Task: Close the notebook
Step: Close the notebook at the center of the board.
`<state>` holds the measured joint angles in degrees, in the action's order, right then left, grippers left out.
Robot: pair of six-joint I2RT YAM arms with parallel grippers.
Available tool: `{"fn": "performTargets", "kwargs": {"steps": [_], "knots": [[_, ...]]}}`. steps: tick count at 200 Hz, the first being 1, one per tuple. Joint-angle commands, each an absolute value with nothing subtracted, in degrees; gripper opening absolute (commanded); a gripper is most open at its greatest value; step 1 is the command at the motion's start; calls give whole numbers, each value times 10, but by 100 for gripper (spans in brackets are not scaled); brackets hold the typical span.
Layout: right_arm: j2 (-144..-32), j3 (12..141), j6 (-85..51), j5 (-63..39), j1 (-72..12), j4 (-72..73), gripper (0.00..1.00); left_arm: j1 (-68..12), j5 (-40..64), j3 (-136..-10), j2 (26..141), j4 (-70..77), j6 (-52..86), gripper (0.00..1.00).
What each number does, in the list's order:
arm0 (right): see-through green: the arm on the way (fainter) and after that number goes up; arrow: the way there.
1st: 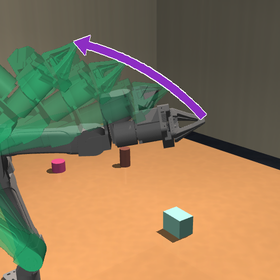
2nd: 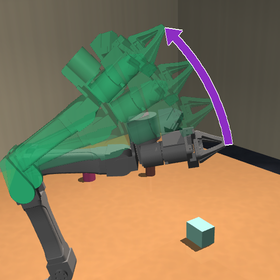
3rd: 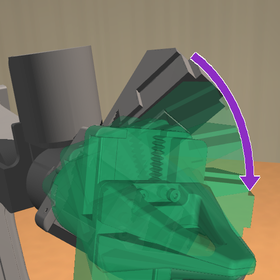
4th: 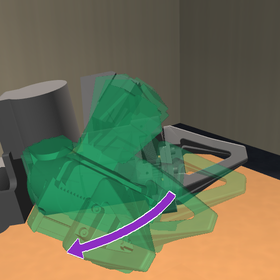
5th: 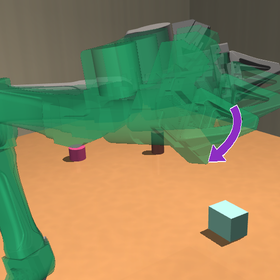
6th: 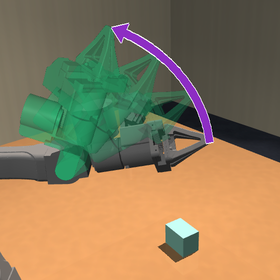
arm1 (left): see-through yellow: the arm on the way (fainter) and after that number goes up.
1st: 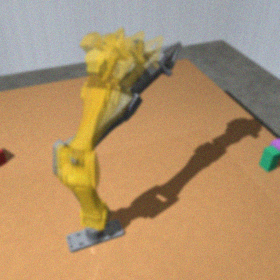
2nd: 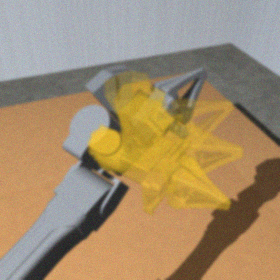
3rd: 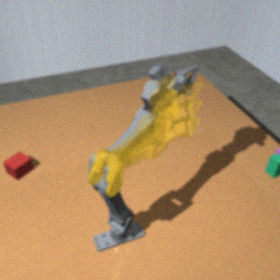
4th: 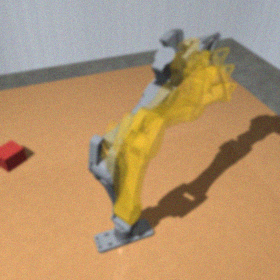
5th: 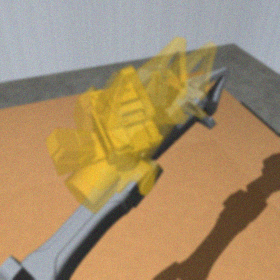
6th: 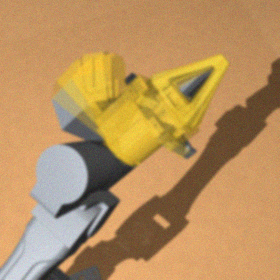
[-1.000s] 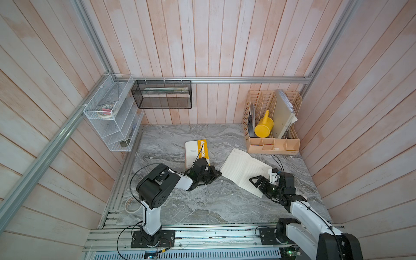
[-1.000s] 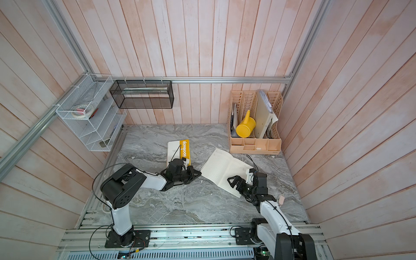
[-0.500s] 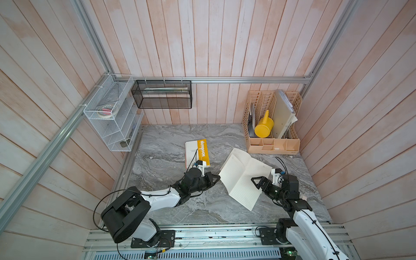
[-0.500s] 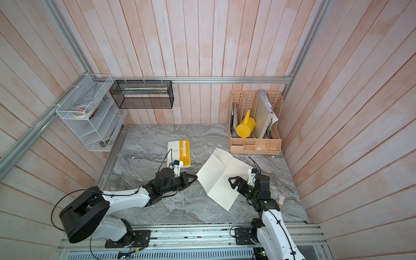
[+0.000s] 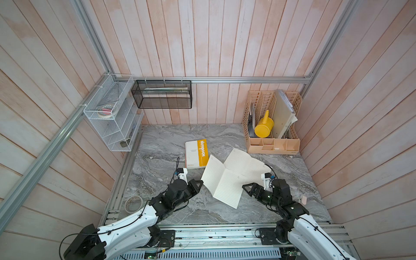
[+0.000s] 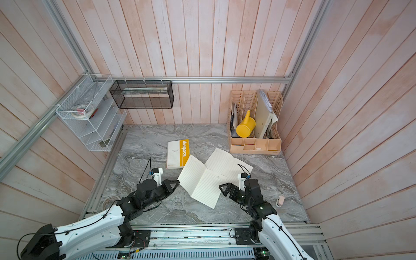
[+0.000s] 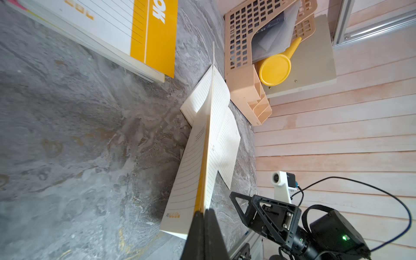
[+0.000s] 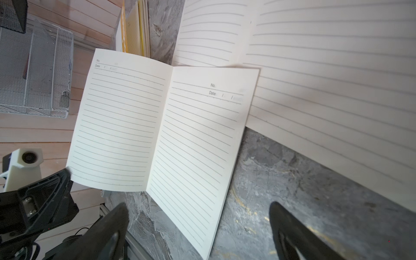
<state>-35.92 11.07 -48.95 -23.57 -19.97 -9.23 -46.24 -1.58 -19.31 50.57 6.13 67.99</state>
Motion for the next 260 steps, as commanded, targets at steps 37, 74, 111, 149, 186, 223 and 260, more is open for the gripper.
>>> {"fn": "performTargets", "kwargs": {"steps": [37, 74, 111, 149, 186, 223, 260], "knots": [[-441, 123, -527, -198, -257, 17, 98, -462, -55, -171, 377, -138, 701, 0], [-510, 144, -529, -193, -284, 77, 98, -462, -41, -200, 340, -236, 690, 0], [-574, 159, -550, -176, -336, 153, 98, -462, -34, -219, 307, -305, 693, 0], [-648, 173, -563, -167, -383, 205, 98, -462, -53, -235, 281, -354, 694, 0], [-714, 185, -571, -182, -411, 233, 98, -462, -70, -243, 272, -375, 700, 0], [-777, 192, -570, -192, -422, 270, 98, -462, -69, -241, 278, -362, 705, 0], [-826, 214, -546, -192, -421, 284, 98, -462, -60, -244, 286, -350, 703, 0]]}}
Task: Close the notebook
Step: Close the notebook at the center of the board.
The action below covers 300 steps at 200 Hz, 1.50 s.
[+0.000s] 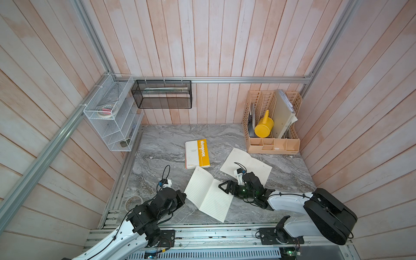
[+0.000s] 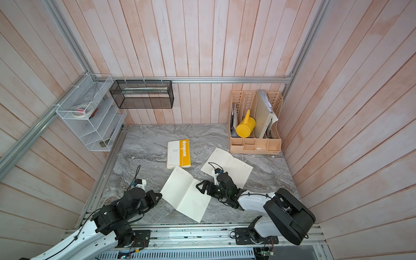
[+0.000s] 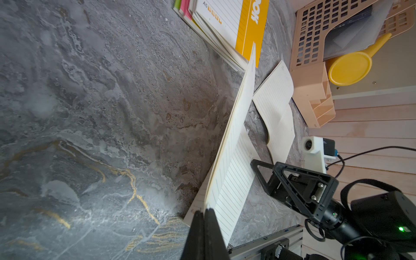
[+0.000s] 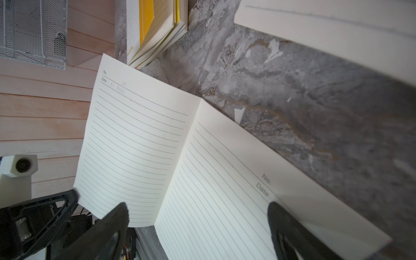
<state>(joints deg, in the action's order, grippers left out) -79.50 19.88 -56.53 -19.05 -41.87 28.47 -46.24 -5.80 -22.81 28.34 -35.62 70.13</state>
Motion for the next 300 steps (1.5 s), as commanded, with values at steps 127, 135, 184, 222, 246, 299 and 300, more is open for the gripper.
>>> {"fn": "performTargets", "kwargs": {"steps": [127, 135, 184, 222, 246, 299, 300], "knots": [[-735, 285, -488, -135, -417, 83, 98, -462, -95, -249, 311, -349, 705, 0], [-726, 283, -489, -133, -417, 77, 98, -462, -98, -249, 311, -347, 705, 0], [-719, 254, -511, -149, -417, 79, 98, -462, -108, -252, 308, -352, 713, 0], [-731, 229, -524, -164, -418, 108, 98, -462, -117, -258, 308, -364, 716, 0], [-736, 221, -527, -165, -418, 119, 98, -462, -114, -255, 309, -359, 716, 0], [-766, 237, -522, -164, -418, 135, 98, -462, -107, -250, 310, -342, 716, 0], [-767, 237, -521, -164, -418, 135, 98, -462, -107, -251, 310, -343, 716, 0]]}}
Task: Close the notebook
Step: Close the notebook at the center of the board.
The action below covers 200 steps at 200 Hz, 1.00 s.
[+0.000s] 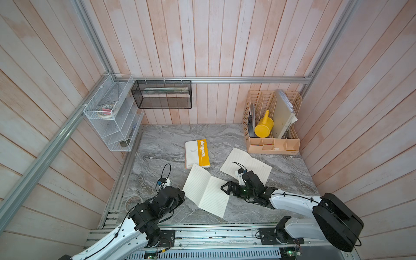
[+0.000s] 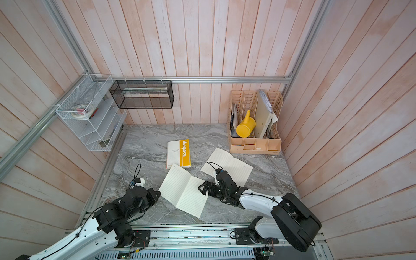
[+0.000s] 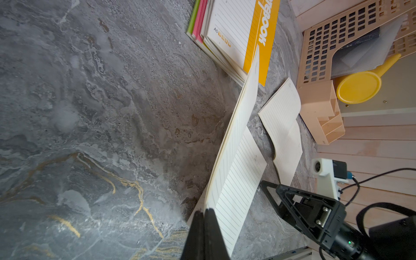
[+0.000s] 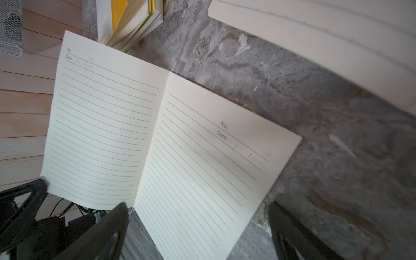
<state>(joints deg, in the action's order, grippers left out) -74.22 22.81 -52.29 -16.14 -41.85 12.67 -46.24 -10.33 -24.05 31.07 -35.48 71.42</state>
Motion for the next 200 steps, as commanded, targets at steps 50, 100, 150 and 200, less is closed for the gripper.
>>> {"fn": "performTargets", "kwargs": {"steps": [50, 100, 150, 200], "knots": [[-806, 257, -516, -177, -419, 158, 98, -462, -100, -247, 315, -330, 709, 0], [-813, 260, -511, -174, -415, 161, 98, -462, -117, -244, 326, -339, 729, 0], [-817, 265, -508, -177, -413, 161, 98, -464, -178, -264, 331, -397, 764, 0], [-785, 281, -496, -159, -412, 121, 98, -465, -179, -258, 329, -393, 769, 0]]}}
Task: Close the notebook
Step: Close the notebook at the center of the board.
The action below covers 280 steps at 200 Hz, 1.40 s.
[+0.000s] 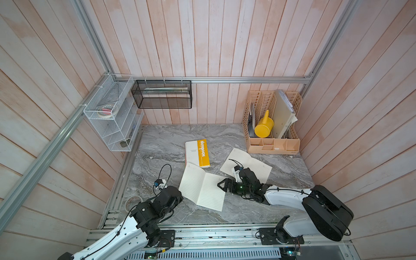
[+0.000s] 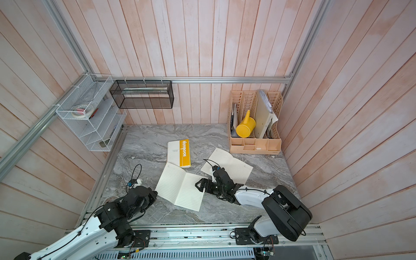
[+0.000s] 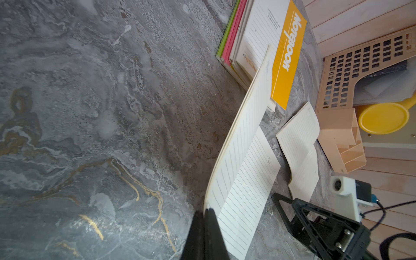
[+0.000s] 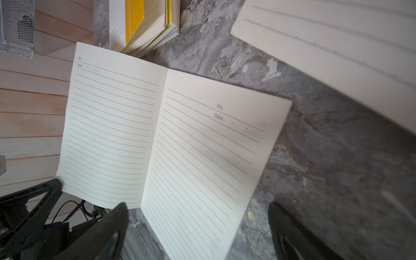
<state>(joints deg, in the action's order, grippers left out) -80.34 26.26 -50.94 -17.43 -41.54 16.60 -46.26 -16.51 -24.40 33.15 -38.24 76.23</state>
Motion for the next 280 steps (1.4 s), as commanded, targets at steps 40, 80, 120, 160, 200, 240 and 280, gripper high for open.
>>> {"fn": "performTargets", "kwargs": {"steps": [40, 80, 120, 160, 200, 240, 280], "knots": [[-766, 299, -491, -160, -413, 119, 98, -464, -175, -258, 327, -392, 767, 0], [-815, 311, -495, -185, -413, 162, 98, -464, -167, -258, 327, -382, 760, 0], [-863, 291, -511, -201, -415, 219, 98, -464, -160, -258, 326, -375, 751, 0], [-865, 282, -512, -200, -415, 213, 98, -464, -153, -252, 326, -364, 751, 0], [-871, 281, -512, -200, -415, 198, 98, -464, -148, -252, 321, -346, 742, 0], [-879, 276, -513, -206, -415, 202, 98, -464, -126, -248, 303, -293, 702, 0], [-875, 273, -512, -206, -415, 201, 98, -464, -56, -210, 298, -178, 644, 33]]}}
